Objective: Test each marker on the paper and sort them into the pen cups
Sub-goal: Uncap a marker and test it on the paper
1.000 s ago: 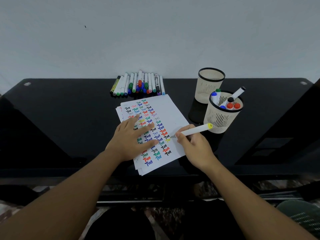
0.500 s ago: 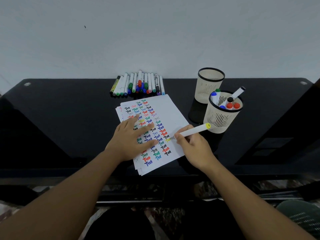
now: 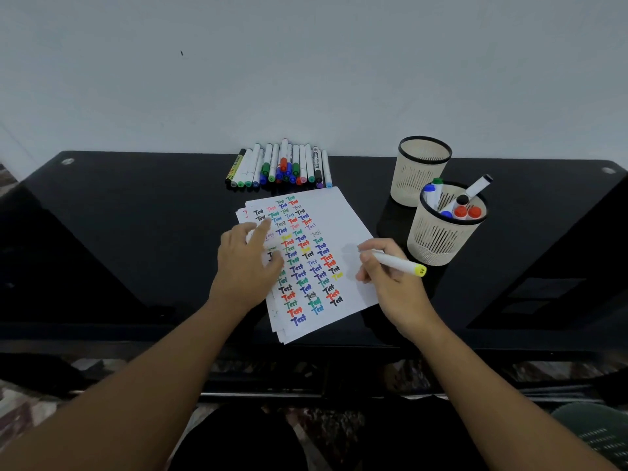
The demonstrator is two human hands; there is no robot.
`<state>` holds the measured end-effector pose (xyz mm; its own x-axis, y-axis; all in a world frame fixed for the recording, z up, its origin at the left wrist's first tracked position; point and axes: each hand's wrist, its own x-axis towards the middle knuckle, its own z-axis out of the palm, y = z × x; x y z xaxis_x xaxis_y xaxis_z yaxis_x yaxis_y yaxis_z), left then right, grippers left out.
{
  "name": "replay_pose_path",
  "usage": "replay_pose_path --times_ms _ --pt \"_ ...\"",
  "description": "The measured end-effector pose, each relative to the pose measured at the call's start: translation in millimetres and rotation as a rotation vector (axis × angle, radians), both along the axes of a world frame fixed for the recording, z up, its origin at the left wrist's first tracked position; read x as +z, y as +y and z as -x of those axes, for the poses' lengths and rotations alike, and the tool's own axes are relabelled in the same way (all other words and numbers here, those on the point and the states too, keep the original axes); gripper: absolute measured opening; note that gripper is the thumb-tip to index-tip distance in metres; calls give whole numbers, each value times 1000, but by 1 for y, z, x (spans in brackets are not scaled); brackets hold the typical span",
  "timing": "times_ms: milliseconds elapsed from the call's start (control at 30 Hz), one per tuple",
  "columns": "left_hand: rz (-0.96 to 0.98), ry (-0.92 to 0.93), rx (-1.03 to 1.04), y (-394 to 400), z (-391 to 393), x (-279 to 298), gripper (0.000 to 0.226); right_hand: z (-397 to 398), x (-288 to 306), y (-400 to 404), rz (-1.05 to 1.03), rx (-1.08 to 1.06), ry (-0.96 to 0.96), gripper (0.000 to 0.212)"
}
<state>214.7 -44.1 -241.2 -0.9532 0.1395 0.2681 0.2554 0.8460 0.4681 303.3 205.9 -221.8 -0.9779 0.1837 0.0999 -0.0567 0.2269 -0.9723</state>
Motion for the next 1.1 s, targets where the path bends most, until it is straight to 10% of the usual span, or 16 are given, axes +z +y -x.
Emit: replay_pose_path --times_ms 267,600,800,1100 --pt "58 125 2 -3 6 -11 29 9 11 7 -234 246 -248 80" --pt "1 171 -160 -3 4 -11 27 39 37 -2 1 108 -104 32" --pt "-25 184 -206 -3 2 -7 28 49 40 -5 -671 170 -137 31" --pt "-41 221 -255 -2 1 -5 29 58 31 -10 -937 254 -62 30"
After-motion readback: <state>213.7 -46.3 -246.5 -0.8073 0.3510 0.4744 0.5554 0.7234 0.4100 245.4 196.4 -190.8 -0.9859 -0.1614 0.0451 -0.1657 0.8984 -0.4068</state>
